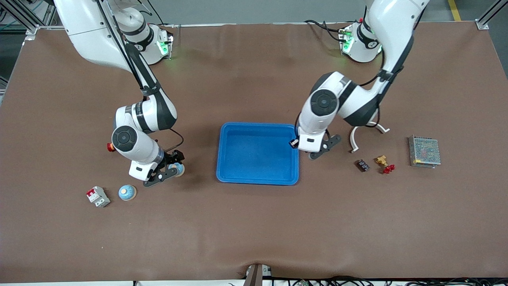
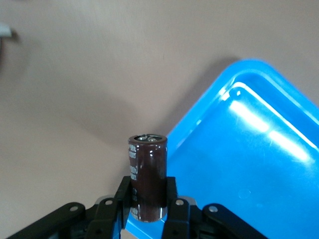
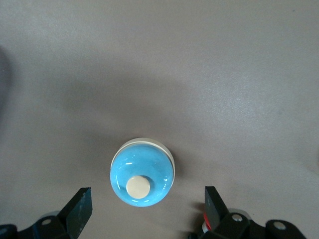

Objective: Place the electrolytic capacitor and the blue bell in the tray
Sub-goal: 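Lower the black capacitor into the tray and open the left gripper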

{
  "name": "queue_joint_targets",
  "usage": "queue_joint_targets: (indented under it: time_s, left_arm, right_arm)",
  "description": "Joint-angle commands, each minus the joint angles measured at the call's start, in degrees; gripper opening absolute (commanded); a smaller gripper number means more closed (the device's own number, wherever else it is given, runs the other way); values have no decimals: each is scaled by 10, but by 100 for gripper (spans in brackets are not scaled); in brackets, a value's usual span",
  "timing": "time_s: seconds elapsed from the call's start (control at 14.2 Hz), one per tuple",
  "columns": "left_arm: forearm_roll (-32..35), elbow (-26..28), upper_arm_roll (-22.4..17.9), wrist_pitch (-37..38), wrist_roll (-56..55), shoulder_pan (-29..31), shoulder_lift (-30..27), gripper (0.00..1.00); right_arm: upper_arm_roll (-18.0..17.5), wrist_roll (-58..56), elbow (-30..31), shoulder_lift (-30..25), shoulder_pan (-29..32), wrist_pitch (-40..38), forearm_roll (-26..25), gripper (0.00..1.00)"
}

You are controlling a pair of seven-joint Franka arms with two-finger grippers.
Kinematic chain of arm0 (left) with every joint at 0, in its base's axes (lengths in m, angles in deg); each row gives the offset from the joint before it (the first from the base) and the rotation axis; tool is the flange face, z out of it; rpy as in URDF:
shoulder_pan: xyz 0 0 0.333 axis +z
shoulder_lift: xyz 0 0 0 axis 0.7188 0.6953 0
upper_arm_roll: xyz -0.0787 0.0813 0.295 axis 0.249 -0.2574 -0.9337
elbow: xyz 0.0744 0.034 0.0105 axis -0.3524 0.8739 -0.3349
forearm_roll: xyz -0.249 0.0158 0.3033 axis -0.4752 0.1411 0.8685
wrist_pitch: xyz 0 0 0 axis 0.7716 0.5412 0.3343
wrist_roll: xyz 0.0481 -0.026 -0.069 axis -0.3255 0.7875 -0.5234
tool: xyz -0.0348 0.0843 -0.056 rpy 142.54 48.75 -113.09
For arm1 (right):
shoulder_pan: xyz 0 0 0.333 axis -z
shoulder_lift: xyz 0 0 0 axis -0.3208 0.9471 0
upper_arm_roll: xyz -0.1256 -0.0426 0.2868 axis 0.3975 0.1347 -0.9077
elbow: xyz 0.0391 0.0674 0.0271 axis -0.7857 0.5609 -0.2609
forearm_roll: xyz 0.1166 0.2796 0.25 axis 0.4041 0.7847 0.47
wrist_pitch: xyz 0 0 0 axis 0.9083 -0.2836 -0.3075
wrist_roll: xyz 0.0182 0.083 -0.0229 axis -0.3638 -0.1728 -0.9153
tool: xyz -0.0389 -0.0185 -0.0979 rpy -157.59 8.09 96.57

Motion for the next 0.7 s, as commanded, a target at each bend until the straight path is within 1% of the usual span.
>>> queue_joint_targets:
  time_s: [0.0, 0.14, 0.28, 0.49, 0.56, 0.63]
  left_arm:
    - [20, -54, -5, 12, -79, -26, 57, 0]
    - [19, -58, -6, 9, -107, -47, 80, 0]
    - [20, -69, -6, 8, -137, -55, 94, 0]
    - [22, -70, -8, 6, -153, -68, 111, 0]
    - [23, -70, -8, 6, -153, -68, 114, 5]
    - [24, -70, -8, 6, -151, -66, 114, 29]
  right_arm:
    - [-3, -4, 5, 10, -5, 21, 6, 100]
    - [-2, -1, 5, 16, -10, 32, 7, 100]
    - [-3, -1, 5, 20, -12, 39, 7, 100]
    - [-2, -1, 5, 31, -11, 54, 7, 100]
    - [-2, -2, 5, 36, -10, 61, 7, 100]
    - [-2, -2, 5, 40, -9, 69, 7, 100]
